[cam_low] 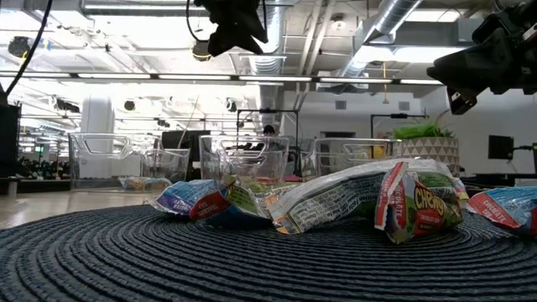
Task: Pick and place Granola Bars by type
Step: Put the red granola bar into the middle transparent bin
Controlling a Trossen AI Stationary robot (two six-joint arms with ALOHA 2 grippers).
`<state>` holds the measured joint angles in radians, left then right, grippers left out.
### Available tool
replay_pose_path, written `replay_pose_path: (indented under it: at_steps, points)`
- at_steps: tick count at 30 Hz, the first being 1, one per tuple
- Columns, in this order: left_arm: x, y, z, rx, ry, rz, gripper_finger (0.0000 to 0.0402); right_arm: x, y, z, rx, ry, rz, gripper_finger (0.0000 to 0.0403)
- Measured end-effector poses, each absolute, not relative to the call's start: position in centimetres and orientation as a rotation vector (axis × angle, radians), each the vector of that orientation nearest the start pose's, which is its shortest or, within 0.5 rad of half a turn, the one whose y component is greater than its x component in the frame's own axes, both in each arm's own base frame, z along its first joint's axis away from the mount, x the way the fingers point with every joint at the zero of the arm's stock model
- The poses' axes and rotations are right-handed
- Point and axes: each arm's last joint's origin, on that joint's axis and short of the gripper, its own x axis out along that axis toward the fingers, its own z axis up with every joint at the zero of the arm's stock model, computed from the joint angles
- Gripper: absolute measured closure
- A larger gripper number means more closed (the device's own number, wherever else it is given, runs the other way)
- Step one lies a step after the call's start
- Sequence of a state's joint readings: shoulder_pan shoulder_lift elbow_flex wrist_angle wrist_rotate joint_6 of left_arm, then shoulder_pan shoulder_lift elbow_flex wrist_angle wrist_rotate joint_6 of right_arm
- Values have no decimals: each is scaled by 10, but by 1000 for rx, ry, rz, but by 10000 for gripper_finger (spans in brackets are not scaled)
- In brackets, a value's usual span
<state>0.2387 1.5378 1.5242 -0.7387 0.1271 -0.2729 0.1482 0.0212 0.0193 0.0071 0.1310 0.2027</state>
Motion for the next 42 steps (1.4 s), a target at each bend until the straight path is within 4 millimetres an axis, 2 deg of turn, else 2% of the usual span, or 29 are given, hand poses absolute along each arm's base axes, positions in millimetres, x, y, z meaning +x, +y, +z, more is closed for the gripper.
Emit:
replay_pose_path:
  at_steps: [9,16,25,34,42]
  points:
    - [325,30,343,-257,805,48,285,97,11,169,203,-3,18,326]
    - [329,-8,319,-198,887,-61,285,97,11,169,203,-3,18,326]
    - [321,-47,291,-338,977,11,285,97,11,169,203,-4,17,326]
    - [314,-92,273,-569,919,192,285,97,11,169,203,-3,17,326]
    - [317,-115,263,-756,865,325,285,97,11,169,203,-3,17,326]
